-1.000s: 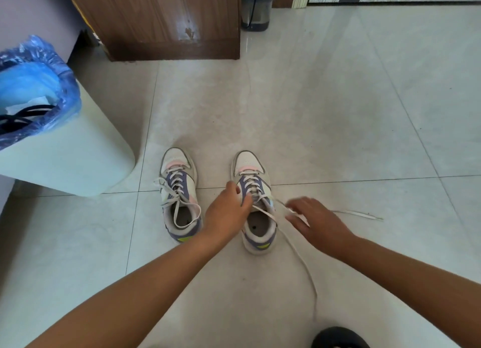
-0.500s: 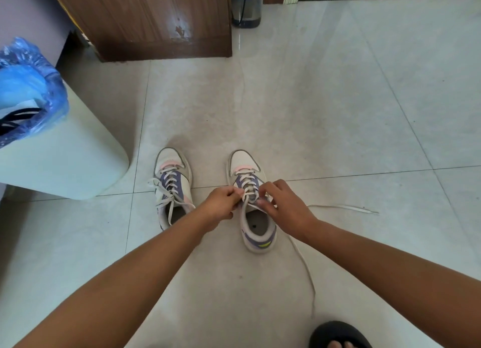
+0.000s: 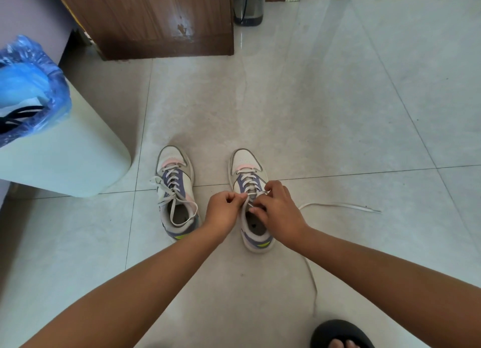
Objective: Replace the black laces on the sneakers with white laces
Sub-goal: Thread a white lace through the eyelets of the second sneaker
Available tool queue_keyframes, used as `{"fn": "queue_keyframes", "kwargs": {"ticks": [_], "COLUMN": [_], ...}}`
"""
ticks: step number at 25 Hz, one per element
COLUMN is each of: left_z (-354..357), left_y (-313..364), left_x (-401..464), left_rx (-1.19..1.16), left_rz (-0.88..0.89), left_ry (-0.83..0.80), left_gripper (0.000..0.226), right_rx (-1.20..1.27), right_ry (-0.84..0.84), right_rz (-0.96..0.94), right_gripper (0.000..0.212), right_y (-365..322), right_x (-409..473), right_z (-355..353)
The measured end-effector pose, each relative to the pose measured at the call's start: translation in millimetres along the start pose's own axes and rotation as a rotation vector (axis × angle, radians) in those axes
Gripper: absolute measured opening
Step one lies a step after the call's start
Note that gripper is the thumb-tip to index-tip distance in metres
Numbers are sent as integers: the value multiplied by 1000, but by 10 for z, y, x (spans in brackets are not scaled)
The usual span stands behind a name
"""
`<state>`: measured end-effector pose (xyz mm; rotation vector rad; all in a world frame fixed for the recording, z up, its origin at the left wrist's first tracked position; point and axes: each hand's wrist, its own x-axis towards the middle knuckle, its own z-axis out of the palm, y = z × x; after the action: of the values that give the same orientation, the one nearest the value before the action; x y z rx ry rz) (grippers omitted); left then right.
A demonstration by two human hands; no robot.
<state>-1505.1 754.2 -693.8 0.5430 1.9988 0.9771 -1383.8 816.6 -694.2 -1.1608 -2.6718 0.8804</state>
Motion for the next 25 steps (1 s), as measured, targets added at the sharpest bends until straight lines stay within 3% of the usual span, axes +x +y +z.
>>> {"fn": "queue_keyframes", "kwargs": {"ticks": [6, 11, 15, 17, 21, 25], "left_z": [-58, 54, 91, 99, 131, 163], "left_y": [-118, -246, -228, -249, -296, -240], "left_x": [48, -1, -73, -174, -340, -371], "left_rx": [-213, -228, -264, -181, 250, 307], "left_rz": [-24, 94, 64, 109, 153, 90], "left_ry": [-150, -25, 61, 74, 9, -32], "left_gripper": [22, 20, 7, 9, 44, 41], "right_rx": [197, 131, -2, -55, 15, 10], "right_ry": [-115, -138, -148, -150, -247, -324], "right_rz": [288, 301, 267, 248, 310, 272], "right_gripper": [24, 17, 20, 25, 29, 22], "right_y": [-120, -190, -237, -250, -249, -251], "right_x": [74, 130, 117, 104, 167, 201], "right_z": [-60, -78, -68, -48, -92, -148]}}
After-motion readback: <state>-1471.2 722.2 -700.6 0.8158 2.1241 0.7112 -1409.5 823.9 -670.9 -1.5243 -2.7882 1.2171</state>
